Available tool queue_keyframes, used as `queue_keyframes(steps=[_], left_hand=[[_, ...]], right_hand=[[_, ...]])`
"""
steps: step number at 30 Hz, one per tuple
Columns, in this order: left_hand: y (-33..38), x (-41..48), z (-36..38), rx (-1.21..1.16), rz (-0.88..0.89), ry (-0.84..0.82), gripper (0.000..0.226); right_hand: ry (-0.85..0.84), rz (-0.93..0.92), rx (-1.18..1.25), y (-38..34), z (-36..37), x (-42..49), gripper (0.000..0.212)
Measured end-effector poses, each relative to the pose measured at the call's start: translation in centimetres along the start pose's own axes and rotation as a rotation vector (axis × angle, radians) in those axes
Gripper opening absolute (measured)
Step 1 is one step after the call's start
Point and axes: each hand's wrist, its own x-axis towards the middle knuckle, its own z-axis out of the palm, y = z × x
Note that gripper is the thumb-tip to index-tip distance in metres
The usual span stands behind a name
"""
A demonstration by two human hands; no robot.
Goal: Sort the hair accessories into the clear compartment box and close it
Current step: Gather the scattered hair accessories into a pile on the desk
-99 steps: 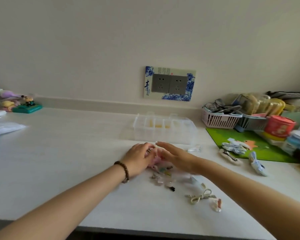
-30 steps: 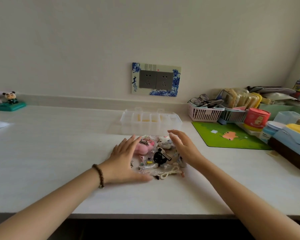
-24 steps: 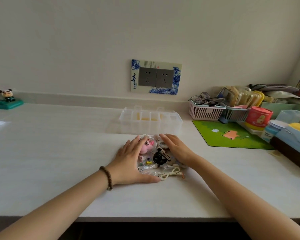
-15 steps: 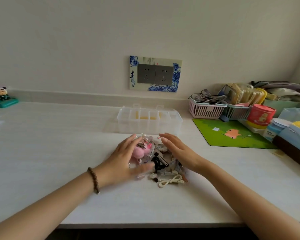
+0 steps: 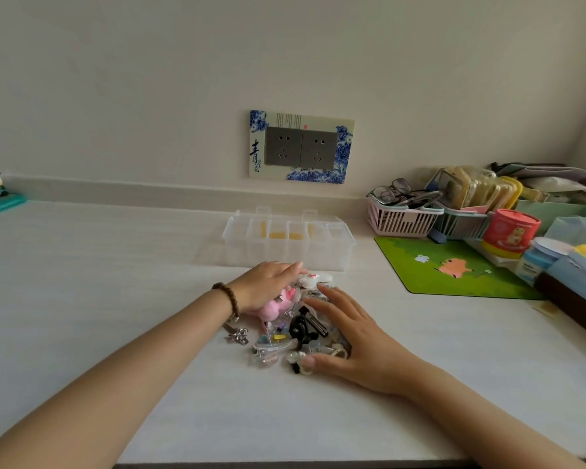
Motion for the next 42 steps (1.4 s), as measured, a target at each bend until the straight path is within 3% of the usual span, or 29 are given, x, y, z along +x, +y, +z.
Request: queue_keyframes(steps=[12,18,23,31,33,36,38,42], left_hand=[[-1.4,-2.9,0.3,-0.020,0.066,-0.043,0.046],[-0.7,-2.6,-1.5,-0.114,0.122,0.199,0.054],[-0.5,-1.4,-1.9,-0.104,-0.096,-0.015,0.069],[-1.5,-2.5,-1.5,-0.103,-0.041,-0.077,0.075],[-1.5,-2.6,-2.0,-0.016,0.043,0.001,0.071],[-1.8,-1.0,-3.5,0.191,0.163,0.253,0.075],[-2.3,0.6,-4.3,0.313,0.105,0.340,0.071],[-3.1,2.4,-4.0,0.374,-0.125,0.286,0.056]], right_hand=[[-0.055,-0.047,0.030,-1.6,0.2,-1.4,0.079],[0.005,0.013,0.260,-0.9,-1.3,0.6,0.068],[-0.033,0.133,0.349,0.3,-1.7,4.5,0.067],[-0.118,0.105,0.282,0.4,-1.8,3.7,0.067],[-0.042,0.073,0.286,0.7,-2.5,4.0,0.061],[0.155,0.067,0.201,2.4,-4.1,6.3,0.056],[0.225,0.113,0.133,3.7,-4.9,8.3,0.059],[0.175,0.180,0.035,5.2,-4.4,10.3,0.066]])
